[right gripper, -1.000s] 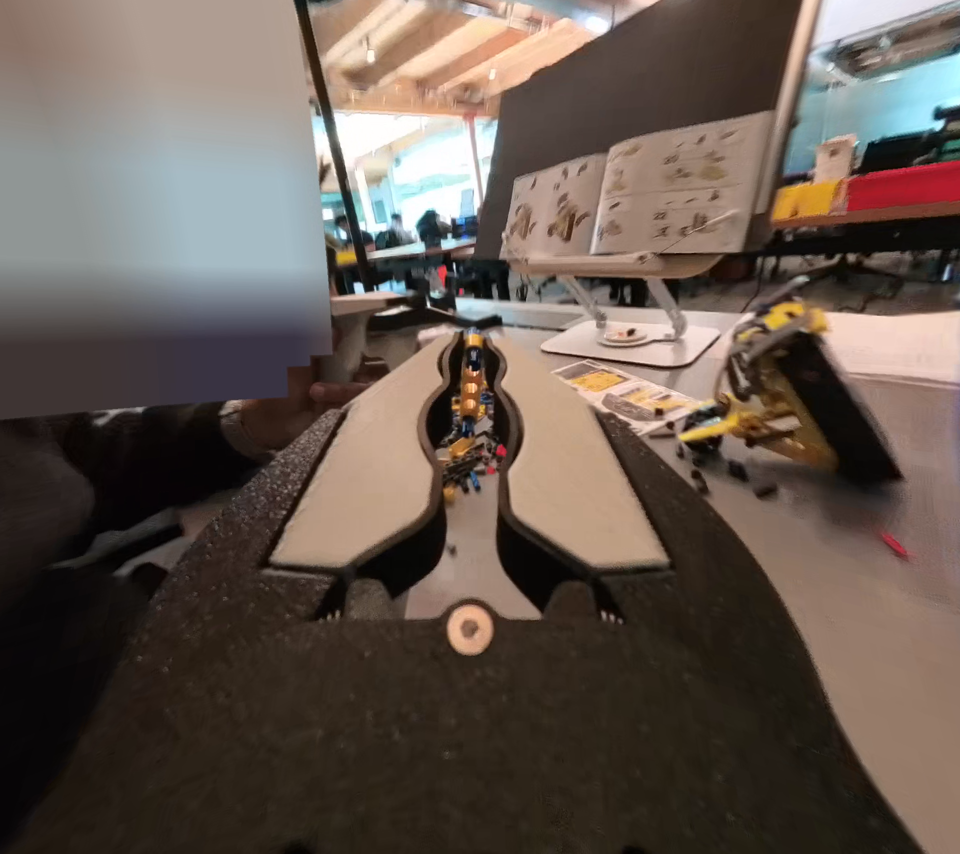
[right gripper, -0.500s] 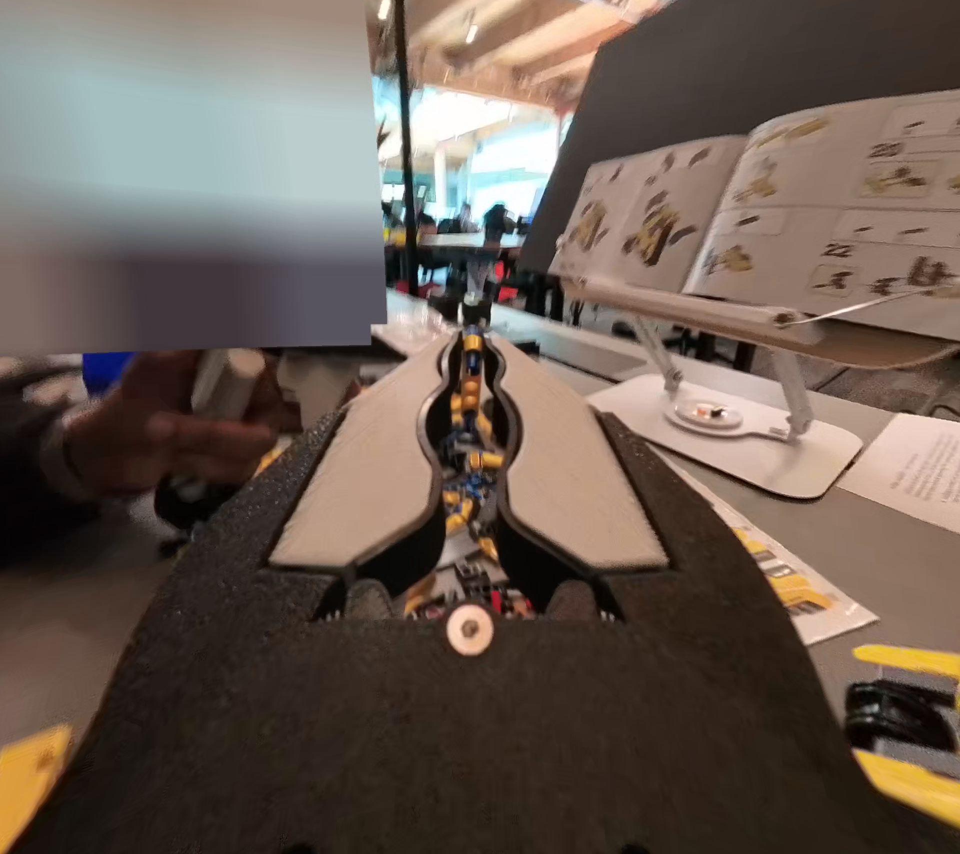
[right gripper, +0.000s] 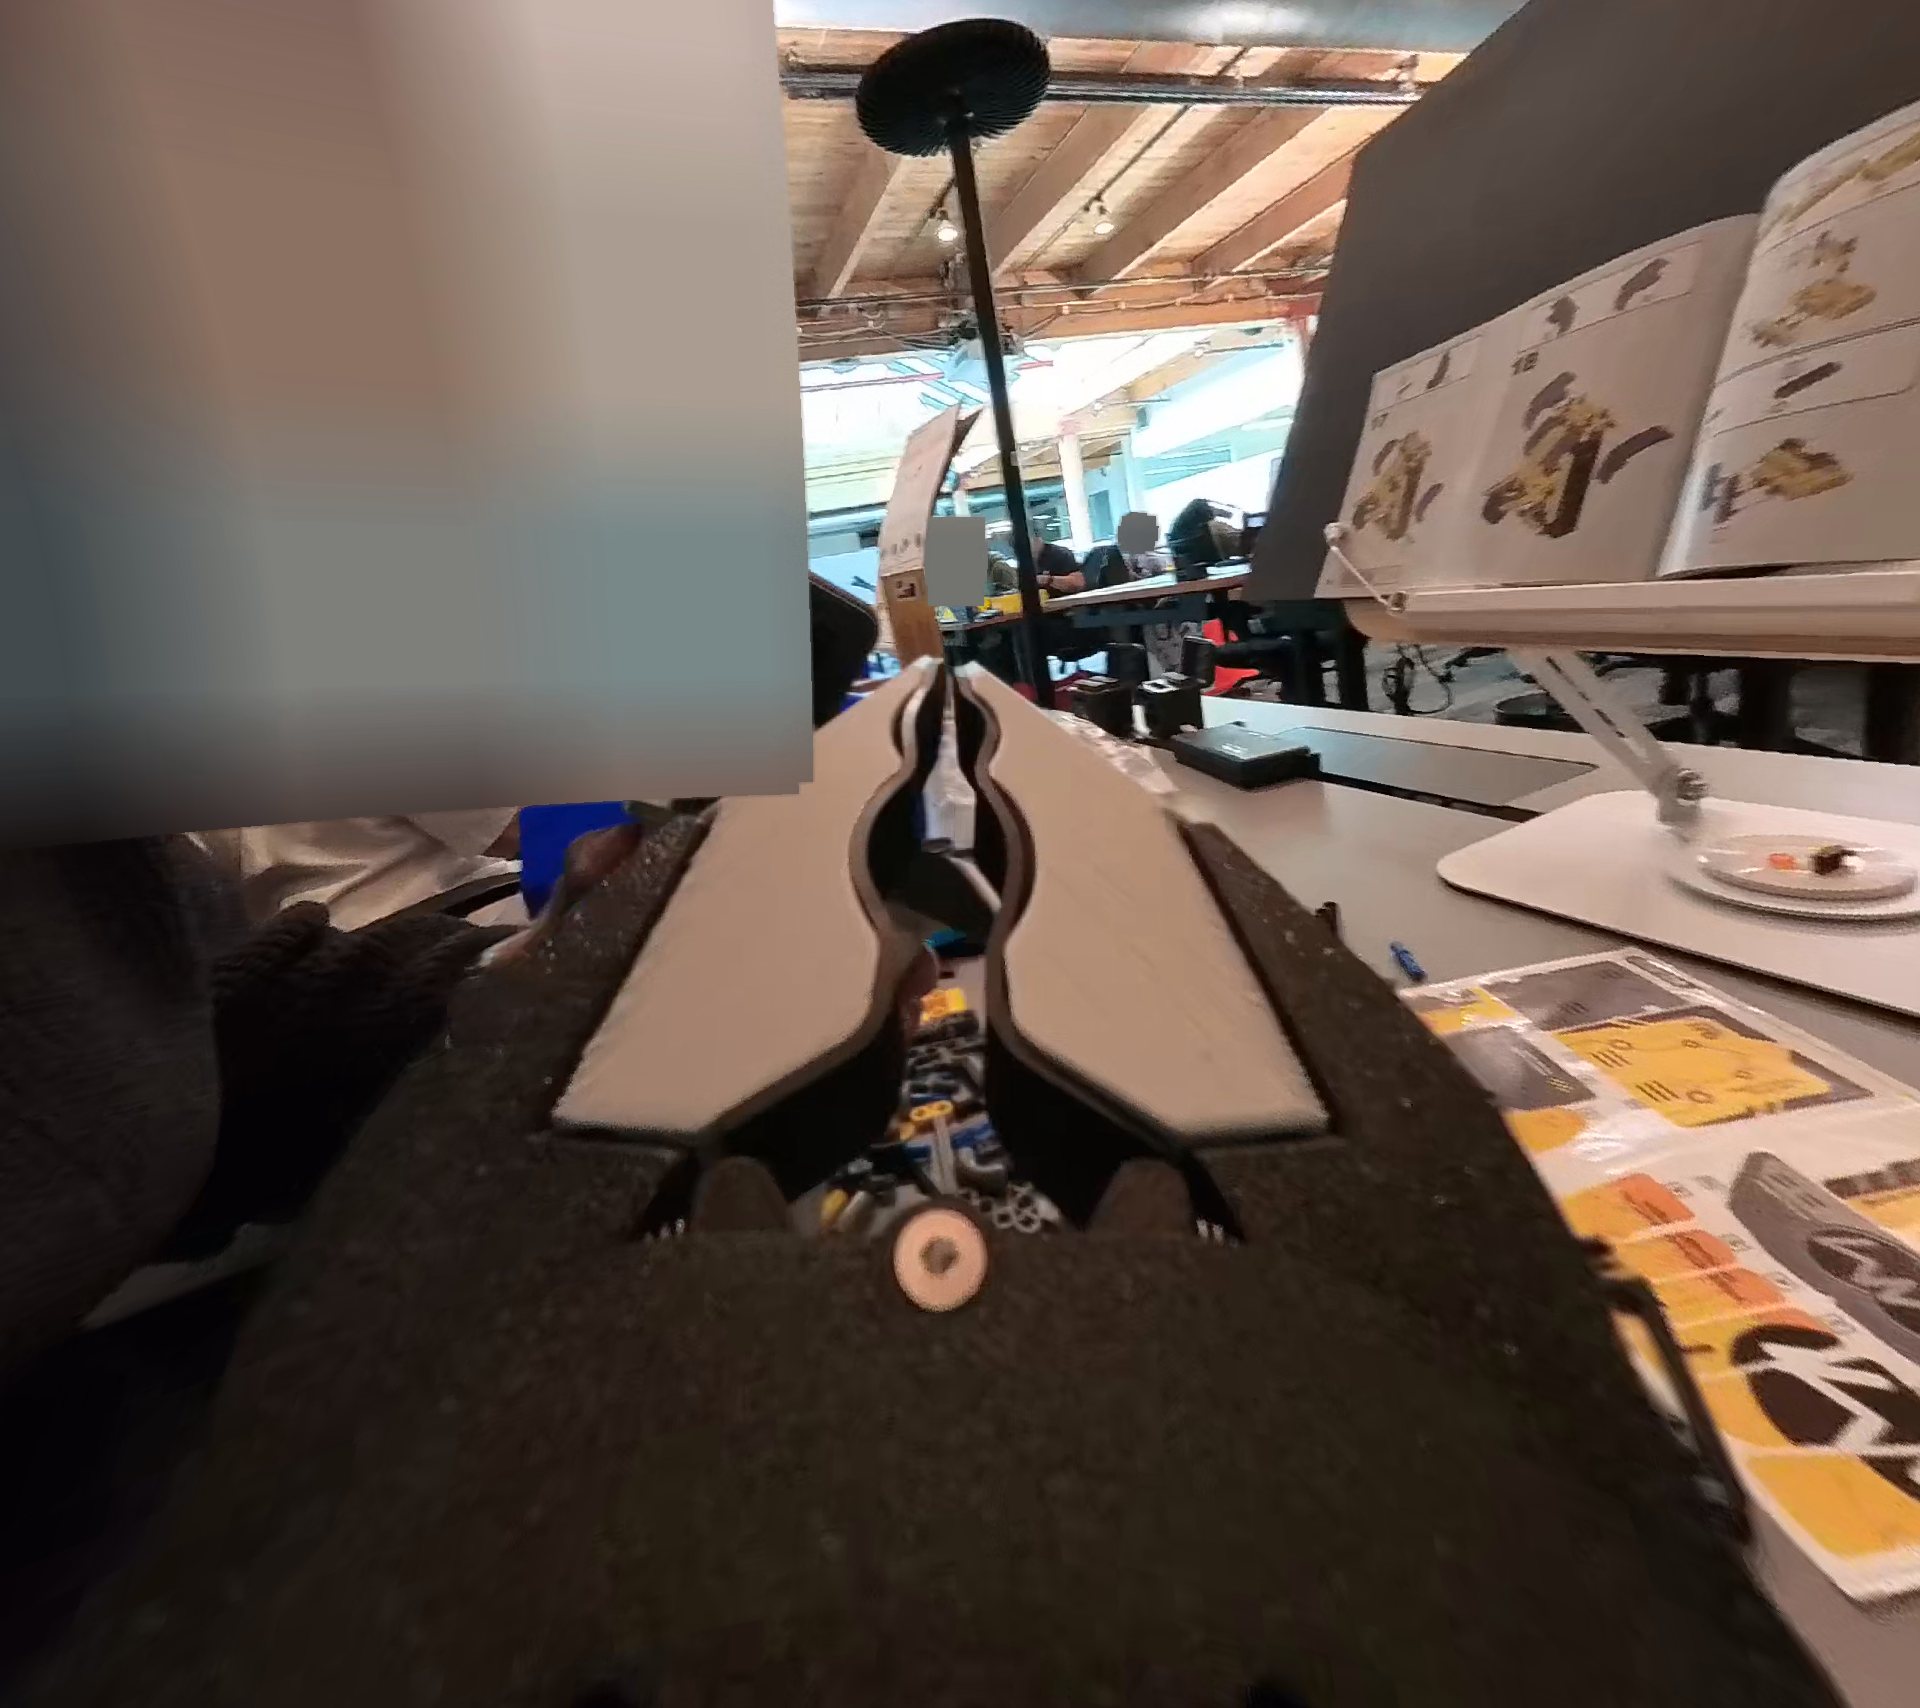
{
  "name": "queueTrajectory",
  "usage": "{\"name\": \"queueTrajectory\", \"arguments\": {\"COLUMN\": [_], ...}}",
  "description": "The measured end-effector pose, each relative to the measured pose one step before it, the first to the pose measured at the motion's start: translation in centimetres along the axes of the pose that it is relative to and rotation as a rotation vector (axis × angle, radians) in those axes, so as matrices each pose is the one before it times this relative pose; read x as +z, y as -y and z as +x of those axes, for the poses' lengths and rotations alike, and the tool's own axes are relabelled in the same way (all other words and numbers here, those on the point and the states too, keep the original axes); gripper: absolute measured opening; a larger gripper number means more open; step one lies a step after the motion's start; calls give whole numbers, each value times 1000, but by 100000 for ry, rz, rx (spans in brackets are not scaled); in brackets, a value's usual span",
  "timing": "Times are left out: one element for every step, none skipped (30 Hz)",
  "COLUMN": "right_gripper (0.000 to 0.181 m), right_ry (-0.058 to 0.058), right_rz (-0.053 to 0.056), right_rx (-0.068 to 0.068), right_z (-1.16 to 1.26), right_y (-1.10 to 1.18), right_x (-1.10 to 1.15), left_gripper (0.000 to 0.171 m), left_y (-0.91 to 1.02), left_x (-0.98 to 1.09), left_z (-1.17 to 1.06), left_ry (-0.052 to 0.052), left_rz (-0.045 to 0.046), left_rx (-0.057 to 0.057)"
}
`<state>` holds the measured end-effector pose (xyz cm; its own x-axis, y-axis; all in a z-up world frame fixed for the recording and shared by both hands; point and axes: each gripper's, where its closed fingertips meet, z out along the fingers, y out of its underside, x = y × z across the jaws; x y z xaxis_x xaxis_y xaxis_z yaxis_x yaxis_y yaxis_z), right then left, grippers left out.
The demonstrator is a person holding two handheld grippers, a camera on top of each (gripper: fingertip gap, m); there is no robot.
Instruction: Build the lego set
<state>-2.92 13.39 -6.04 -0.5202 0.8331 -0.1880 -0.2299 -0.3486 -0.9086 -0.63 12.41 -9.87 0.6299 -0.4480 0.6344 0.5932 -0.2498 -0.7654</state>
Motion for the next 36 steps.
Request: {"name": "queueTrajectory", "arguments": {"right_gripper": [0, 0, 1, 1, 3, 4, 5, 4, 6, 8, 9, 10, 10, 10, 11, 13, 16, 20, 26, 34, 42, 52, 58, 56, 55, 53, 51, 51, 50, 49, 49, 49, 49, 49, 45, 40], "right_ry": [-2049, -1039, -418, -485, -713, -1187, -1993, -2978, -3453, -3011, -2389, -2156, -2188, -2275, -2256, -1804, -711, 972, 2816, 4687, 7099, 8567, 7241, 2701, -1151, -593, 1768, 2419, 468, -1419, -2097, -2843, -3659, -4096, -5099, -5737], "right_rz": [-198, 348, 878, 1116, 961, 630, 235, -213, -142, 551, 951, 869, 1073, 1198, 444, -839, -2214, -3873, -6210, -8770, -10816, -12414, -13629, -13146, -10840, -8581, -6833, -4250, -1547, 28, 990, 1619, 1837, 1783, 1589, 1145], "right_rx": [-1296, -645, 226, 440, -140, -1093, -1906, -2105, -1652, -822, 229, 1190, 1895, 2422, 2772, 2791, 2310, 1496, 783, 742, 653, -741, -4127, -7155, -7416, -5636, -3258, -1276, 417, 1513, 1897, 1811, 1282, 437, -124, -217], "right_z": [359, 215, 144, 185, 223, 308, 463, 677, 809, 794, 761, 776, 805, 824, 812, 727, 500, 182, -170, -547, -1029, -1464, -1465, -885, -312, -359, -593, -494, -42, 374, 571, 726, 814, 798, 878, 927], "right_y": [13, 135, 272, 355, 370, 393, 409, 434, 509, 655, 697, 610, 520, 388, 141, -102, -311, -576, -970, -1414, -1783, -2086, -2356, -2389, -2094, -1644, -1097, -520, -152, 21, 139, 236, 290, 281, 275, 218], "right_x": [-93, -123, -122, -117, -143, -162, -203, -258, -302, -365, -402, -412, -406, -362, -303, -180, -62, 58, 139, 219, 268, 336, 426, 555, 690, 725, 638, 458, 249, 55, -86, -152, -159, -125, -62, 22], "left_gripper": [59, 59, 59, 58, 57, 57, 56, 56, 56, 56, 56, 56, 56, 56, 56, 55, 55, 55, 55, 54, 54, 54, 53, 53, 53, 53, 53, 53, 52, 52, 52, 52, 52, 52, 52, 51], "left_y": [96, 152, 194, 230, 257, 252, 214, 160, 112, 76, 39, -25, -36, -38, 3, 31, 65, 112, 128, 159, 152, 137, 110, 67, -4, -41, 1, 59, 130, 172, 197, 186, 185, 175, 138, 127], "left_x": [-37, -77, -99, -130, -135, -136, -115, -90, -61, -28, -8, 4, 4, 8, 4, -26, -34, -62, -86, -88, -90, -81, -59, -24, 10, 13, 13, -32, -78, -98, -109, -102, -93, -81, -81, -63], "left_z": [-19, -45, -59, -78, -103, -95, -110, -92, -43, -10, 7, -42, -81, -96, -84, -77, -88, -112, -145, -172, -194, -156, -64, 37, 72, 4, -21, -41, -128, -212, -221, -177, -185, -196, -199, -173], "left_ry": [506, 588, 675, 687, 615, 406, 352, 219, -1, -149, -101, 246, 543, 529, 496, 376, 447, 581, 751, 924, 903, 643, 117, -479, -659, -223, 115, 351, 882, 1280, 1161, 828, 905, 1099, 1174, 1114], "left_rz": [581, 701, 836, 1076, 1356, 1315, 1081, 828, 611, 433, 210, -34, -122, -86, 78, 236, 343, 470, 569, 696, 704, 640, 511, 352, 85, -97, -3, 266, 586, 820, 856, 707, 684, 697, 564, 508], "left_rx": [777, 891, 848, 700, 361, -30, -385, -606, -668, -557, -211, 200, 354, 268, 124, 55, 19, 153, 351, 421, 235, -178, -602, -857, -799, -555, -228, 144, 338, 257, 111, -65, -166, -32, 133, 310]}}
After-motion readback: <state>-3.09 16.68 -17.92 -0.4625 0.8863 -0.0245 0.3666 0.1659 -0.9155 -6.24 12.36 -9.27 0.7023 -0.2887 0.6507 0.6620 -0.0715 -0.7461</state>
